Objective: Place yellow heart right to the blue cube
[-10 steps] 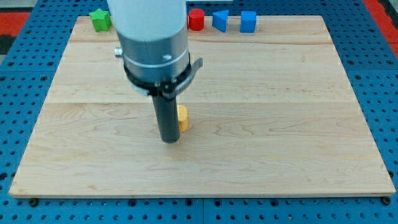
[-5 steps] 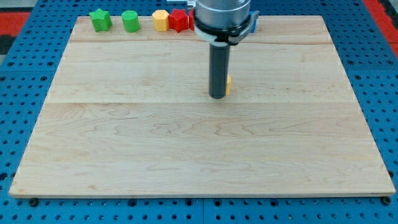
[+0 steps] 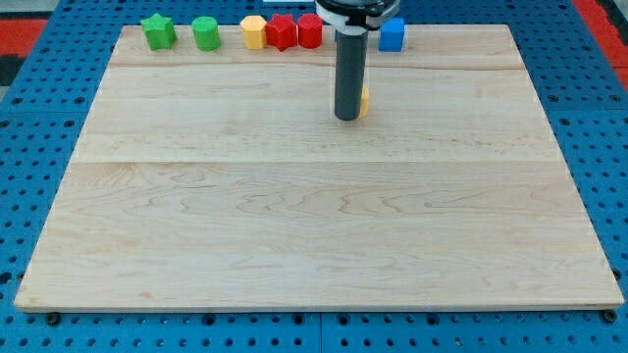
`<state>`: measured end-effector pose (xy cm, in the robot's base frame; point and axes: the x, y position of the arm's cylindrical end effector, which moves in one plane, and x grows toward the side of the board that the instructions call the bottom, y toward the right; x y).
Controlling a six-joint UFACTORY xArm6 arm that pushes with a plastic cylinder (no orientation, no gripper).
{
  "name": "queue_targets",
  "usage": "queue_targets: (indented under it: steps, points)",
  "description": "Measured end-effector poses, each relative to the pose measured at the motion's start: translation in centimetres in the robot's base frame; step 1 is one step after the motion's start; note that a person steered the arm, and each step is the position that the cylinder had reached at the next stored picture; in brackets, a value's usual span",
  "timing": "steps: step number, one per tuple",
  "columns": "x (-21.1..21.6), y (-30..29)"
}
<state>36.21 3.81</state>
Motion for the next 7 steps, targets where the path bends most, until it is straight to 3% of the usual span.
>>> queue_targets:
  steps: [3, 7]
  points:
    - [-5.8, 1.6]
    - [-12.8, 12.2]
